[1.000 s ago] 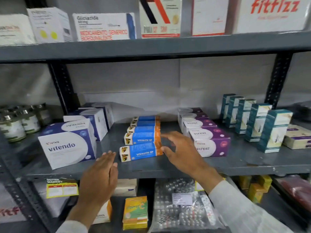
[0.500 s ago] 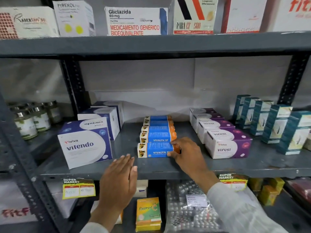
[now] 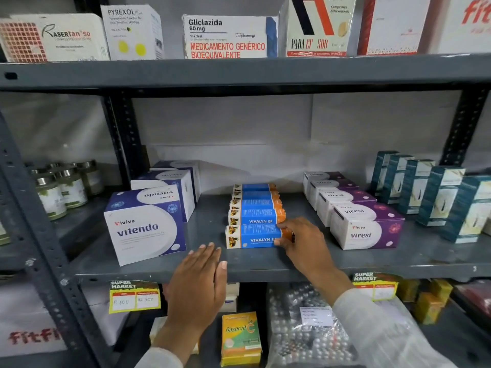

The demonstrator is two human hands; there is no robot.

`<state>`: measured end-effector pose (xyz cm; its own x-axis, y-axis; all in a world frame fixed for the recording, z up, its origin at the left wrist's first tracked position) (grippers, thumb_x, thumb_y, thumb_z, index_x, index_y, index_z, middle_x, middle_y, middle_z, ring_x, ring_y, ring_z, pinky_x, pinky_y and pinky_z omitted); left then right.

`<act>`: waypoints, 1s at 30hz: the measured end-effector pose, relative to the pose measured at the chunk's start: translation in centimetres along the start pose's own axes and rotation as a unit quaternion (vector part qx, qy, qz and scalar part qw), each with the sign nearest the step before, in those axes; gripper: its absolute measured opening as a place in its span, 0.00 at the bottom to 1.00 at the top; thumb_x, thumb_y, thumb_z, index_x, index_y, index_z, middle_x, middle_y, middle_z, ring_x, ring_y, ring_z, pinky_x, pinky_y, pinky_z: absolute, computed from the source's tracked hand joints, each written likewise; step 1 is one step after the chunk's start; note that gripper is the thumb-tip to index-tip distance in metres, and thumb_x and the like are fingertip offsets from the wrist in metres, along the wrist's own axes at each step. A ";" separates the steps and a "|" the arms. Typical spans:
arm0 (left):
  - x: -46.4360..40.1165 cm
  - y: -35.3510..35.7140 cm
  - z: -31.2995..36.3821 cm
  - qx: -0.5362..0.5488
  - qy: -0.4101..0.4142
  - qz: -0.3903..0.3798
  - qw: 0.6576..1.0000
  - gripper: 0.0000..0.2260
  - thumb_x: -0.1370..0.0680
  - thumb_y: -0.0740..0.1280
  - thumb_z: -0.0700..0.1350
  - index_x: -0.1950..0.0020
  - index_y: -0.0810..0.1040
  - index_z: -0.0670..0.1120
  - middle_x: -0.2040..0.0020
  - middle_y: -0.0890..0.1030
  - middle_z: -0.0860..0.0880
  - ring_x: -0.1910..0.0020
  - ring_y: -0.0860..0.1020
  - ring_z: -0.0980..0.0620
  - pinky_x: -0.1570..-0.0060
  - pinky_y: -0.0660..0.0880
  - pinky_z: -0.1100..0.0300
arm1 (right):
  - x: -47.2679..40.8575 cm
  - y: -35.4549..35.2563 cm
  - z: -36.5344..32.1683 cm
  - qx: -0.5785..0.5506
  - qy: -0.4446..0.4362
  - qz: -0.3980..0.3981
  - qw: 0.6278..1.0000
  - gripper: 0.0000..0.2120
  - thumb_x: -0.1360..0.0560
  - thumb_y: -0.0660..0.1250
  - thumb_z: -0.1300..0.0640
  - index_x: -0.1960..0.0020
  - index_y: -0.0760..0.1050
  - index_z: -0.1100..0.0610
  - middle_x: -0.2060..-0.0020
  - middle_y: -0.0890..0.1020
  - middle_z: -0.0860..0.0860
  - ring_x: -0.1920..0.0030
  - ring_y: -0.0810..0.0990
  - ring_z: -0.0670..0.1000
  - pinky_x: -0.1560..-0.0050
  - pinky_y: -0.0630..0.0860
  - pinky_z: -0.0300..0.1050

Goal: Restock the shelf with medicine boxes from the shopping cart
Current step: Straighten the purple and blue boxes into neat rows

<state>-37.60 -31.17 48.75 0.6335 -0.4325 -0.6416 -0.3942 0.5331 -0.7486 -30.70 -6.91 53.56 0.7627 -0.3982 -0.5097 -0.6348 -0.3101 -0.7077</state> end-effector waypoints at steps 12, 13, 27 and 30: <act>3.4 -10.9 -12.8 0.262 -0.224 0.286 0.894 0.21 0.18 0.59 0.55 0.28 0.73 0.50 0.34 0.75 0.52 0.37 0.77 0.51 0.40 0.74 0.58 | 1.7 5.3 -14.5 -0.253 -0.057 -0.028 0.965 0.23 0.22 0.65 0.41 0.29 0.74 0.45 0.37 0.79 0.36 0.39 0.77 0.35 0.47 0.77 0.27; 3.0 -10.7 -14.3 0.303 -0.257 0.261 0.880 0.25 0.19 0.59 0.59 0.24 0.69 0.52 0.28 0.72 0.51 0.31 0.73 0.52 0.35 0.71 0.53 | 1.7 7.2 -16.0 -0.306 -0.029 -0.087 0.947 0.25 0.21 0.66 0.39 0.26 0.70 0.43 0.39 0.76 0.29 0.40 0.75 0.30 0.51 0.75 0.23; -3.6 -7.4 -19.6 0.599 -0.283 -0.018 0.749 0.35 0.25 0.44 0.77 0.40 0.84 0.62 0.39 0.87 0.52 0.41 0.84 0.56 0.43 0.75 0.55 | 2.2 15.0 -22.7 -0.450 0.084 -0.183 0.870 0.45 0.32 0.52 0.21 0.18 0.53 0.37 0.29 0.74 0.42 0.31 0.74 0.46 0.30 0.71 0.46; -4.1 -7.2 -19.7 0.605 -0.274 -0.037 0.747 0.35 0.25 0.45 0.77 0.39 0.84 0.62 0.37 0.86 0.51 0.38 0.83 0.55 0.38 0.74 0.52 | 2.2 15.2 -23.0 -0.451 0.089 -0.181 0.870 0.50 0.35 0.51 0.16 0.18 0.52 0.37 0.27 0.73 0.43 0.28 0.72 0.48 0.25 0.69 0.53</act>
<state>-50.47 -47.52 53.45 0.9317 -0.3071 -0.1940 0.3350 0.9329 0.1321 -41.52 -32.31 52.93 0.9522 -0.2366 -0.1932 -0.2579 -0.9617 -0.0934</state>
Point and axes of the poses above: each hand's wrist, its own x-axis away from the middle knuckle, its own y-axis out of the palm, z = x × y, the point moved 8 cm from there along -x, towards the middle knuckle
